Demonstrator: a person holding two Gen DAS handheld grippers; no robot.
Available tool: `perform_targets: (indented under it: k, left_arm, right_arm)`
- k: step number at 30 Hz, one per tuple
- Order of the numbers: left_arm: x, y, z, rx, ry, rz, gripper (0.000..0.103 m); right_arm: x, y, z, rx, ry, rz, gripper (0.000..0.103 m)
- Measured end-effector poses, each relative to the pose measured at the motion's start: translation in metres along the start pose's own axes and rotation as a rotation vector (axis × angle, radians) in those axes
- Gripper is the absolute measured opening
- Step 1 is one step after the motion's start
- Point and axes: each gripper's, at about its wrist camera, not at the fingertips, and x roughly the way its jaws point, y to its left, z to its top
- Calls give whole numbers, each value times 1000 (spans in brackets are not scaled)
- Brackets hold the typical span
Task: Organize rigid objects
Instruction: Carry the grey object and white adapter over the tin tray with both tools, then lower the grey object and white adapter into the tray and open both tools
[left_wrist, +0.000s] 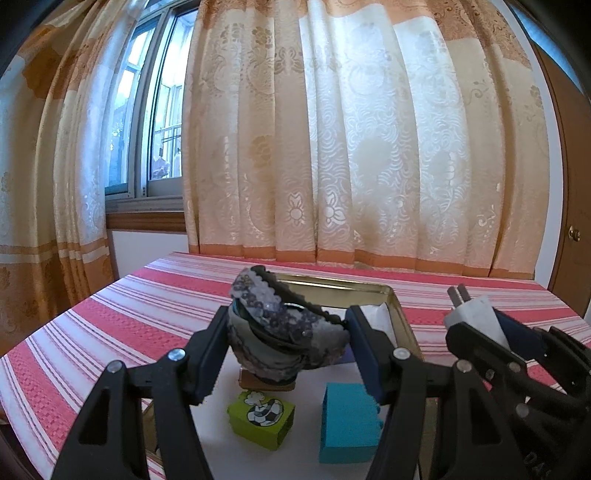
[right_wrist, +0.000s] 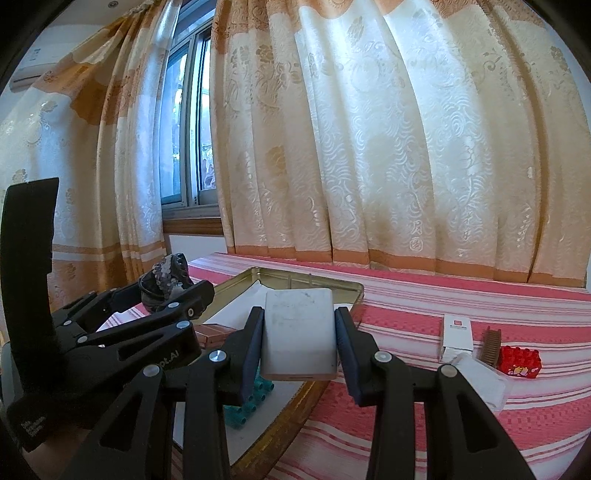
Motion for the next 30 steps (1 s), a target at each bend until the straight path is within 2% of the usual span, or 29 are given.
perform_targets:
  k: [23,30]
  left_arm:
    - [11,16,2,10,24,19,62]
    - [24,20,3,28,73,30,62]
  right_arm:
    - [17,17,1,-22,26,32,41]
    - [27,18,2,-12,46,50,41]
